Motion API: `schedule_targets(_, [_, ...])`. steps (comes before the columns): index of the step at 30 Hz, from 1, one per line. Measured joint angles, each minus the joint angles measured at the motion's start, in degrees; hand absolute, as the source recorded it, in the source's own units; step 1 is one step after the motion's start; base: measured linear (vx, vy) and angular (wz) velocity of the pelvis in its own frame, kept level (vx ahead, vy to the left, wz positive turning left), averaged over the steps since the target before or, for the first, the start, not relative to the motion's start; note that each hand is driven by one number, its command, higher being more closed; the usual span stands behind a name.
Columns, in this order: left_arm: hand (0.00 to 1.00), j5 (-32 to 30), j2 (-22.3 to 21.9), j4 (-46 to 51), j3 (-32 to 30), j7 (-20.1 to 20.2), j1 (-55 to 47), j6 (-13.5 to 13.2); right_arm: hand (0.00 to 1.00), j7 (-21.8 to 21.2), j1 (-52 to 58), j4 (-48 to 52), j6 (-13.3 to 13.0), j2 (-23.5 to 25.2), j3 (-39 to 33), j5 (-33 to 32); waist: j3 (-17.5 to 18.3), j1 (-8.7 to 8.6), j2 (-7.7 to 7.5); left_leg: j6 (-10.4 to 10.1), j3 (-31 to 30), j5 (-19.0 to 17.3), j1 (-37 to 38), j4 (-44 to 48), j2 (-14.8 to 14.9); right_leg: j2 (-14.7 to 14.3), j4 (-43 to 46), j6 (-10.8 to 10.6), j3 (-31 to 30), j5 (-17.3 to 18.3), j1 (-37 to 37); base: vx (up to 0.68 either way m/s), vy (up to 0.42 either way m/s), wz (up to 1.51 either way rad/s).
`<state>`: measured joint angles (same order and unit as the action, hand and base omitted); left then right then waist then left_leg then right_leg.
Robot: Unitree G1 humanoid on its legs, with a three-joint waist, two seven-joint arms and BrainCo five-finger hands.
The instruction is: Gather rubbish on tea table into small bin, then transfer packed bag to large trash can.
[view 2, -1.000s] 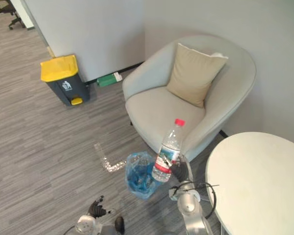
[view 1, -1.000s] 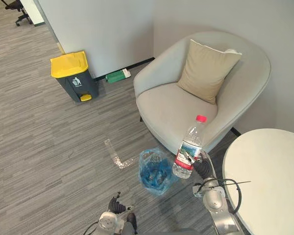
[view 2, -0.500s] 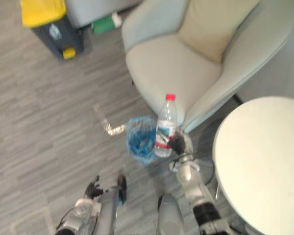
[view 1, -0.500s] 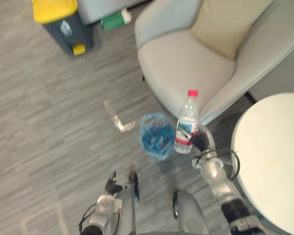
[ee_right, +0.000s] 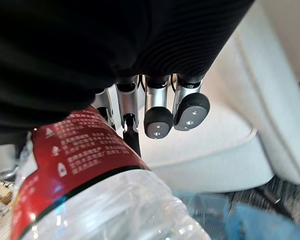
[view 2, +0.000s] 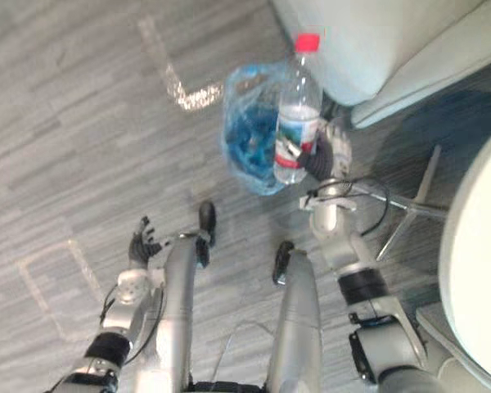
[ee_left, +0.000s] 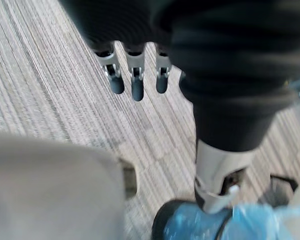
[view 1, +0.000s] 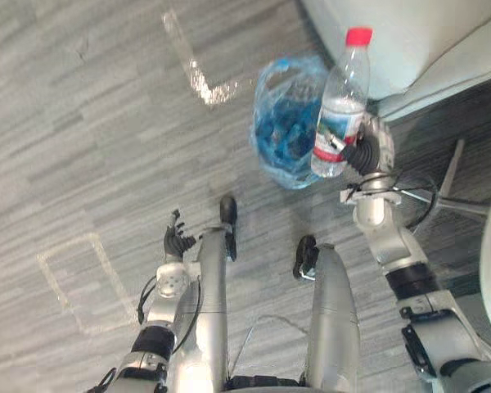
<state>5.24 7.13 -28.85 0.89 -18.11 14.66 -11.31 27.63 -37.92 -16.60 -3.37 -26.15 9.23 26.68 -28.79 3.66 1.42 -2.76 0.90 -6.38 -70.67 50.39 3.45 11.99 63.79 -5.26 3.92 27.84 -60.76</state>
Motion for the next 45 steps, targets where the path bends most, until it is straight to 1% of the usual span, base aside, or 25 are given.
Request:
schedule_targets(4, [0.00, 1.59, -0.21, 4.60, 0.05, -0.53, 1.05, -1.58, 1.00, 0.68, -5.05, -1.41, 0.07, -2.96, 0.71, -0.45, -0.65, 0.29, -0.24, 0.08, -0.12, 0.04, -5.82, 2.37, -0.51, 0.83, 2.79, -0.30, -0.02, 0.55, -5.66, -0.02, -0.012, 0.11])
schedule_targets(5, [0.00, 1.61, -0.13, 5.09, 0.07, -0.53, 1.25, -1.59, 1.00, 0.86, -5.90, -2.45, 0.08, -3.48, 1.06, -0.55, -0.68, 0.32, -0.21, 0.10, -0.15, 0.04, -6.50, 2.69, -0.66, 1.01, 3.20, -0.34, -0.02, 0.72, -6.34, -0.02, -0.007, 0.14])
schedule_targets(7, [0.00, 1.87, -0.06, 6.10, 0.06, -0.71, 2.02, -2.01, 1.00, 1.17, -8.16, -5.23, 0.79, -4.97, 2.64, -2.20, -0.72, 0.57, -0.24, 0.28, -0.20, 0.17, -8.58, 3.11, -1.11, 1.45, 4.21, -0.62, -0.08, 1.14, -8.35, -0.02, -0.015, 0.14])
schedule_targets(10, [0.00, 2.84, 0.06, 7.48, 0.04, -0.77, 2.70, -2.60, 1.00, 1.22, -10.45, -8.13, 1.23, -5.90, 4.01, -3.08, -0.74, 1.40, -0.25, 0.32, -0.35, 0.22, -10.95, 3.69, -1.47, 1.90, 5.25, -0.53, 0.04, 1.45, -10.64, -0.01, -0.009, 0.09])
schedule_targets(12, [0.00, 2.89, 0.00, 8.05, 0.17, -0.75, 2.71, -3.44, 1.00, 1.21, -12.05, -9.99, 1.24, -6.21, 5.14, -3.35, -0.74, 1.43, -0.25, 0.34, -0.46, 0.42, -11.78, 3.79, -2.14, 2.38, 5.98, -0.59, 0.05, 1.78, -11.54, -0.01, -0.008, 0.20])
schedule_targets(13, [0.00, 2.91, 0.04, 8.10, 0.16, -0.77, 2.71, -3.60, 0.00, 1.21, -12.94, -11.22, 1.23, -6.20, 5.75, -4.35, -0.74, 1.54, -0.25, 0.28, -0.66, 0.46, -12.01, 3.82, -2.33, 2.49, 6.08, -0.54, 0.21, 1.97, -11.61, 0.00, -0.012, 0.18])
schedule_targets(16, [0.00, 2.85, 0.65, 7.72, 0.20, -0.80, 2.70, -3.57, 0.00, 1.23, -14.41, -12.64, 1.26, -6.91, 6.83, -4.61, -0.73, 1.94, -0.24, 0.15, -1.10, 0.55, -12.35, 3.82, -2.71, 2.98, 6.23, -0.30, 0.77, 2.24, -11.64, 0.00, -0.002, 0.12])
schedule_targets(17, [0.00, 2.69, 1.51, 5.71, 0.39, -0.78, 2.69, -3.19, 0.00, 1.23, -15.17, -13.65, 1.16, -7.10, 7.01, -5.05, -0.73, 1.96, -0.24, 0.06, -1.37, 0.61, -12.61, 3.88, -2.99, 3.09, 6.48, -0.42, 0.95, 2.50, -11.71, -0.01, -0.001, 0.14])
schedule_targets(18, [0.00, 2.70, 2.22, 2.61, 1.25, -0.79, 2.30, -2.08, 0.00, 1.23, -15.62, -13.79, 1.17, -7.56, 7.01, -5.47, -0.73, 2.08, -0.25, 0.05, -1.59, 0.62, -13.12, 4.09, -3.11, 3.18, 6.68, -0.41, 1.22, 2.67, -12.02, -0.01, -0.001, 0.13])
schedule_targets(19, [0.00, 2.72, 2.29, 1.72, 1.49, -0.78, 2.09, -1.58, 0.00, 1.23, -15.82, -13.91, 1.17, -7.69, 7.05, -5.47, -0.72, 2.08, -0.26, 0.05, -1.65, 0.62, -13.33, 4.18, -3.11, 3.19, 6.73, -0.39, 1.32, 2.68, -12.14, -0.01, 0.007, 0.07])
schedule_targets(20, [0.00, 2.73, 2.16, -1.01, 1.84, -0.78, 0.98, -0.29, 0.00, 1.24, -16.40, -14.21, 1.15, -7.72, 7.05, -6.03, -0.72, 2.08, -0.26, 0.04, -1.82, 0.62, -13.94, 4.51, -3.13, 3.19, 6.98, -0.33, 1.56, 2.73, -12.54, 0.00, 0.000, 0.00])
schedule_targets(21, [0.00, 2.74, 2.17, -1.92, 2.32, -0.78, -0.10, 0.42, 0.00, 1.24, -16.66, -14.24, 1.14, -7.73, 7.10, -6.64, -0.70, 2.03, -0.29, 0.04, -1.95, 0.63, -14.31, 4.80, -3.13, 3.20, 7.28, -0.21, 1.64, 2.82, -12.84, -0.02, 0.017, 0.03])
schedule_targets(24, [0.00, 2.72, 2.20, -2.55, 3.09, -0.76, -0.90, 0.72, 0.00, 1.24, -17.24, -14.42, 1.08, -7.68, 8.25, -6.66, -0.60, 2.40, -0.37, -0.19, -1.84, 1.01, -14.30, 4.96, -3.12, 3.26, 8.15, -0.10, 1.38, 2.89, -13.24, -0.03, 0.005, 0.00])
schedule_targets(28, [0.00, 2.73, 2.34, -2.65, 3.08, -0.75, -0.90, 0.70, 0.00, 1.25, -16.75, -13.96, 1.05, -7.68, 9.13, -6.59, -0.47, 2.36, -0.43, -0.37, -1.89, 1.39, -14.25, 4.90, -3.01, 3.18, 8.87, 0.01, 1.53, 2.89, -13.38, -0.06, 0.007, 0.01])
schedule_targets(32, [0.00, 2.72, 2.58, -2.71, 3.03, -0.71, -0.90, 0.83, 0.00, 1.68, -13.98, -9.82, 1.07, -7.67, 8.96, -6.33, -0.27, 2.34, -0.71, -0.23, -2.05, 1.83, -14.20, 4.84, -2.71, 2.98, 9.03, 0.51, 1.61, 2.59, -13.41, -0.06, 0.015, -0.02])
schedule_targets(35, [0.00, 2.66, 2.86, -2.84, 2.91, -0.71, -0.92, 1.07, 0.00, 1.78, -10.85, -5.77, 1.04, -7.61, 8.80, -4.67, 0.11, 2.29, -1.41, -0.41, -2.03, 2.15, -13.89, 4.81, -2.53, 2.91, 9.00, 0.80, 1.66, 2.37, -13.30, -0.04, 0.017, -0.05])
schedule_targets(38, [0.00, 2.48, 3.04, -2.84, 2.23, -0.71, -1.01, 1.72, 0.00, 1.77, -6.84, -1.35, 0.81, -7.07, 7.65, -3.25, 0.81, 2.31, -2.54, -0.40, -1.92, 2.16, -13.31, 4.75, -2.22, 2.79, 8.87, 1.02, 1.53, 2.20, -12.94, -0.04, 0.016, -0.08])
schedule_targets(39, [0.00, 2.08, 3.33, -2.78, 2.21, -0.71, -1.20, 1.88, 0.00, 1.78, -4.98, 0.70, 0.76, -6.83, 6.47, -1.83, 1.20, 2.28, -2.88, -0.41, -1.92, 2.16, -13.17, 4.74, -2.06, 2.60, 8.65, 1.08, 1.71, 2.09, -12.66, -0.03, 0.015, -0.07])
schedule_targets(44, [0.00, 1.22, 3.38, -2.76, 1.24, -0.58, -1.71, 2.22, 0.00, 1.69, -0.54, 4.67, 0.39, -5.98, 4.49, -0.33, 1.78, 2.16, -3.75, -0.07, -2.08, 2.35, -11.30, 3.27, -1.73, 2.22, 7.20, 1.24, 1.93, 1.53, -10.94, -0.03, 0.017, -0.05])
schedule_targets(45, [0.00, 0.93, 3.40, -2.77, 0.96, -0.57, -2.16, 2.23, 0.00, 1.51, 0.15, 4.69, -0.20, -5.68, 4.51, 0.36, 2.50, 2.24, -4.05, 0.06, -1.59, 2.68, -11.04, 2.45, -1.34, 1.98, 6.28, 1.39, 1.94, 0.95, -10.94, -0.03, 0.008, -0.09])
